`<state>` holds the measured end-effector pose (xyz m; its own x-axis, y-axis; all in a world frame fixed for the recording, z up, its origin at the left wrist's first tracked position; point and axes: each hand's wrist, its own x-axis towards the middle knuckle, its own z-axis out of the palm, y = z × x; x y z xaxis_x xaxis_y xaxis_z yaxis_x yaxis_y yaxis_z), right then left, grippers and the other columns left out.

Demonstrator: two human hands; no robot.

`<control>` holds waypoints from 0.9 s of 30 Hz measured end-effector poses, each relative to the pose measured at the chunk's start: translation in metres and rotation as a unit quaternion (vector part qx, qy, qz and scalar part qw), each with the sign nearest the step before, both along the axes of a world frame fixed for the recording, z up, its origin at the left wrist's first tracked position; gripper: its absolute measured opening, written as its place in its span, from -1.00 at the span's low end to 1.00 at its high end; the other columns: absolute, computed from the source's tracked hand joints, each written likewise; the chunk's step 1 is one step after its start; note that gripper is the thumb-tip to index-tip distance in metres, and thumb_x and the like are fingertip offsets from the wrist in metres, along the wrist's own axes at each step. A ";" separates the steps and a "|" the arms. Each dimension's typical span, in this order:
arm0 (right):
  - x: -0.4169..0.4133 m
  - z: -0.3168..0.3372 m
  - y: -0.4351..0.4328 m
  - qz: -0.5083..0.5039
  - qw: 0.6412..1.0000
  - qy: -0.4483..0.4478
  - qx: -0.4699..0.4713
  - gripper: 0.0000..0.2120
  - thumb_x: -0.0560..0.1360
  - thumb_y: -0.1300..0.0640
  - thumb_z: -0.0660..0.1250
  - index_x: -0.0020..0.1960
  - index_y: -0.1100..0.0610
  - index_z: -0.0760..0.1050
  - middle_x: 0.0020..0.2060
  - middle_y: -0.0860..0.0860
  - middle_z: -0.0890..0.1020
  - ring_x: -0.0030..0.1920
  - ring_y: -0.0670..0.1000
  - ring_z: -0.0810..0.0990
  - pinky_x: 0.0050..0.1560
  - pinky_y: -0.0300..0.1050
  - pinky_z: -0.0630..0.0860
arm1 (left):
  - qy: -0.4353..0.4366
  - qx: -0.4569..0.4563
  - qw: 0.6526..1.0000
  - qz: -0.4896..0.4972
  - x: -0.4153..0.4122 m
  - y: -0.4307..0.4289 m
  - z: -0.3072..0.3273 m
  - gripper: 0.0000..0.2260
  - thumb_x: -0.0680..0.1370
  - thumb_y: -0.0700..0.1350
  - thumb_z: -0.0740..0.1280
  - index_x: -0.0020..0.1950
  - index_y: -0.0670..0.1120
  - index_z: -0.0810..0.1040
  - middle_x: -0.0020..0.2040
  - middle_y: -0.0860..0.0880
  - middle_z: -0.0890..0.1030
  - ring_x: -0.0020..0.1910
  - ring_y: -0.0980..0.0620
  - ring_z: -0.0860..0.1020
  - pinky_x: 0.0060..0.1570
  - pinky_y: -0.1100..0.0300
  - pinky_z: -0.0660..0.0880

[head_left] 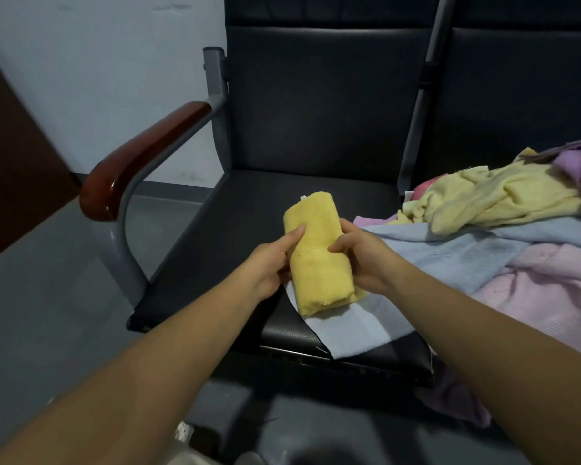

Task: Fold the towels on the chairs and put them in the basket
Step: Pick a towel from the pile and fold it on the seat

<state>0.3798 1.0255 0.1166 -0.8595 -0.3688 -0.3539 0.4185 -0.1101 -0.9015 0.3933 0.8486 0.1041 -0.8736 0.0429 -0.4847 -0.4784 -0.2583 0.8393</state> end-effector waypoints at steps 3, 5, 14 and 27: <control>0.000 0.006 -0.003 0.007 0.998 -0.009 -0.068 -0.50 0.51 0.37 0.17 0.34 -0.04 0.45 0.31 0.13 0.52 0.26 0.26 0.55 0.20 0.24 0.54 | 0.030 0.039 0.999 0.005 0.003 -0.007 0.005 -0.44 0.45 0.15 0.48 0.31 -0.16 0.52 0.04 -0.09 0.67 -0.06 0.01 0.67 -0.01 0.07 0.57; -0.001 0.014 -0.007 0.013 0.994 -0.011 -0.108 -0.48 0.50 0.39 0.14 0.35 -0.02 0.45 0.30 0.14 0.54 0.25 0.26 0.57 0.15 0.22 0.57 | 0.061 0.065 0.996 0.004 0.006 -0.011 0.009 -0.45 0.47 0.16 0.46 0.34 -0.11 0.51 0.08 -0.07 0.67 -0.10 0.05 0.69 -0.05 0.09 0.58; 0.002 0.062 -0.091 0.040 0.994 0.103 0.021 -0.86 0.59 0.11 0.24 0.12 0.05 0.50 0.11 0.11 0.63 0.15 0.17 0.63 0.22 0.21 0.54 | 0.167 0.103 0.968 0.159 0.018 -0.074 0.034 -0.33 0.41 0.01 0.55 0.44 -0.07 0.36 0.30 -0.19 0.59 0.21 -0.22 0.62 0.19 -0.32 0.52; 0.082 0.021 -0.244 0.221 0.944 0.209 0.132 -0.82 0.56 -0.05 0.37 0.12 -0.01 0.53 0.06 -0.03 0.66 0.05 -0.01 0.65 0.07 -0.02 0.60 | 0.101 0.097 0.946 0.294 0.170 -0.201 -0.001 -0.60 0.58 0.00 0.37 0.37 -0.13 0.46 0.17 -0.20 0.67 0.17 -0.21 0.64 0.18 -0.21 0.54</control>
<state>0.4619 0.7816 0.1378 -0.7270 -0.6704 -0.1482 -0.0264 0.2430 -0.9697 0.5630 0.6472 0.1035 -0.8486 -0.4072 -0.3376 -0.0387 -0.5887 0.8074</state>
